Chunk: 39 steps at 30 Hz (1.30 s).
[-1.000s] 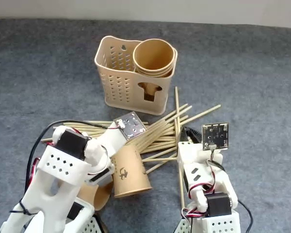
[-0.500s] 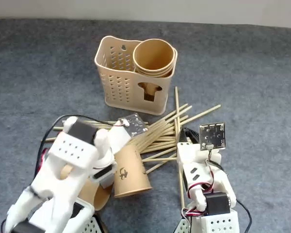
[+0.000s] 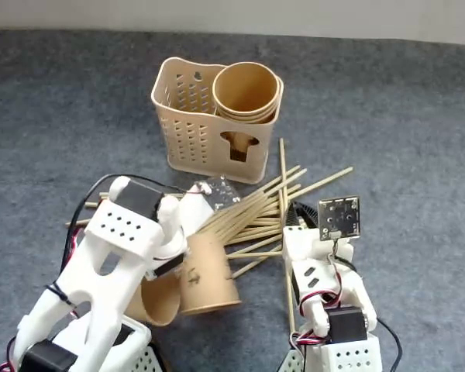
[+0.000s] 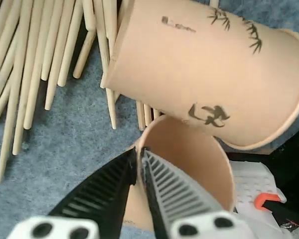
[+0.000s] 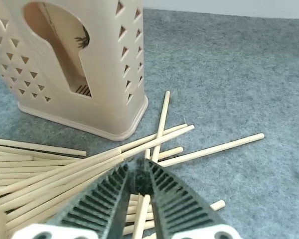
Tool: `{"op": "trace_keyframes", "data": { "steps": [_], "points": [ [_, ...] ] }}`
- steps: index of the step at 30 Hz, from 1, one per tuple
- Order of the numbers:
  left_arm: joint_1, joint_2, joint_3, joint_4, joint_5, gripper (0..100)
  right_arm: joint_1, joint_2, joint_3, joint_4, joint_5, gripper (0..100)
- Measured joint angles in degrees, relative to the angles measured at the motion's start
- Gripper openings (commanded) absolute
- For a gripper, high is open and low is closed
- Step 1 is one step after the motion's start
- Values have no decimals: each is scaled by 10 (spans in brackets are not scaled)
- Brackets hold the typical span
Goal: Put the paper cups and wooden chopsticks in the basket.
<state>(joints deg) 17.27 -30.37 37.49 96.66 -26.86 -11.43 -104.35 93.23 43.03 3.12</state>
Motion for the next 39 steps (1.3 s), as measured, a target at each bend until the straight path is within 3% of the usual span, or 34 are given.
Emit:
{"op": "trace_keyframes", "data": {
  "steps": [19,34,39],
  "points": [
    [-112,0,-233,33,-44,10,0,0,0,-1,0,7],
    [-109,4,-458,35,166,10,0,0,0,-1,0,7],
    [-67,4,-525,25,224,10,0,0,0,-1,0,7]
  ]
}}
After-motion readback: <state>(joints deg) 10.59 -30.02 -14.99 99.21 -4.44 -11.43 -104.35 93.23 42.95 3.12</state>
